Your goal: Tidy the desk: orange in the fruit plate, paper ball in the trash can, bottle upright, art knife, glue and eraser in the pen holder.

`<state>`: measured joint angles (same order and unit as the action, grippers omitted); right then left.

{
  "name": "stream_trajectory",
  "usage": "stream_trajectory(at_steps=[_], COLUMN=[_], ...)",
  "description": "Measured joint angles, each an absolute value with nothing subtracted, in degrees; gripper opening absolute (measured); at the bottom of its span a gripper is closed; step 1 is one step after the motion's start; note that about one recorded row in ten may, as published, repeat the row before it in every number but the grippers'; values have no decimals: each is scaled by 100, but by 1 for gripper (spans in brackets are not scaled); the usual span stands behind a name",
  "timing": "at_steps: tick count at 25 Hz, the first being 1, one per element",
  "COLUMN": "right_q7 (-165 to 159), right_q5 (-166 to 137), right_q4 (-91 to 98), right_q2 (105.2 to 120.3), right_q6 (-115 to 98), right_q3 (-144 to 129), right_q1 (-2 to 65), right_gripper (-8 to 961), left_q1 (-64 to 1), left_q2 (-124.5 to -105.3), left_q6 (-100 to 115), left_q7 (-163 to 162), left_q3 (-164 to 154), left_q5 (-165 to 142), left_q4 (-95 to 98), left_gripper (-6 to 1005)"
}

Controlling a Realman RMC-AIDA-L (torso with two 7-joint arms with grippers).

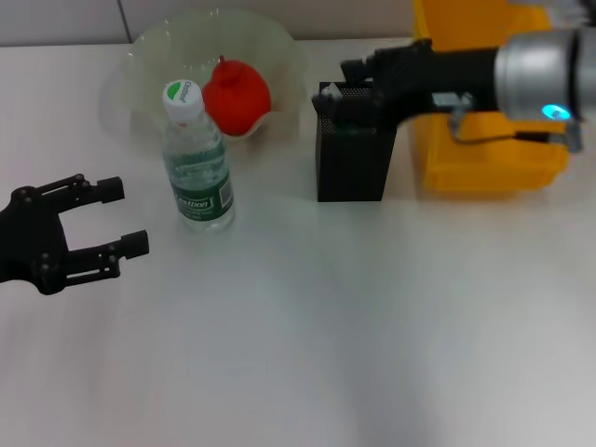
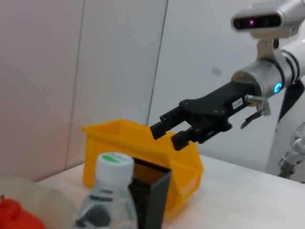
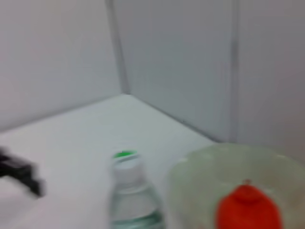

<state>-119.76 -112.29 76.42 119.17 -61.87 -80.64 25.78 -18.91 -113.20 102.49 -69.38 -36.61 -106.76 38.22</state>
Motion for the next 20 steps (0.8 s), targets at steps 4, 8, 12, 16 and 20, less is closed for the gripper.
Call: stream_trajectory(at_steps=[4, 8, 12, 16, 20], right_q7=[-10380, -9347, -9143, -9093, -9024], right_q5=[-10519, -10684, -10980, -11279, -11323], right_q4=[6788, 6090, 5753, 5707, 5675], right_q2=[11901, 11829, 11782, 11852, 11890], right_q6=[-7929, -9139, -9320, -9343, -9367], right_q3=[-6888, -6246, -6219, -6317, -6328], right_q1=[2634, 2724, 2713, 2624, 2611], right_gripper=[602, 602, 605, 608, 608], left_q1=[-1908, -1908, -1908, -1901, -1947], left_q2=[-11266, -11215, -11195, -11168, -11138], left_q6=[10552, 10737, 10807, 10971, 11005], left_q7=[-6973, -7031, -7048, -7154, -7233], left_q3=[-3660, -3693, -3728, -3769, -3800], left_q5=[-10691, -10717, -10780, -11022, -11128], left_q4=[3797, 3797, 3797, 3797, 3797], left_gripper=[798, 798, 798, 798, 798])
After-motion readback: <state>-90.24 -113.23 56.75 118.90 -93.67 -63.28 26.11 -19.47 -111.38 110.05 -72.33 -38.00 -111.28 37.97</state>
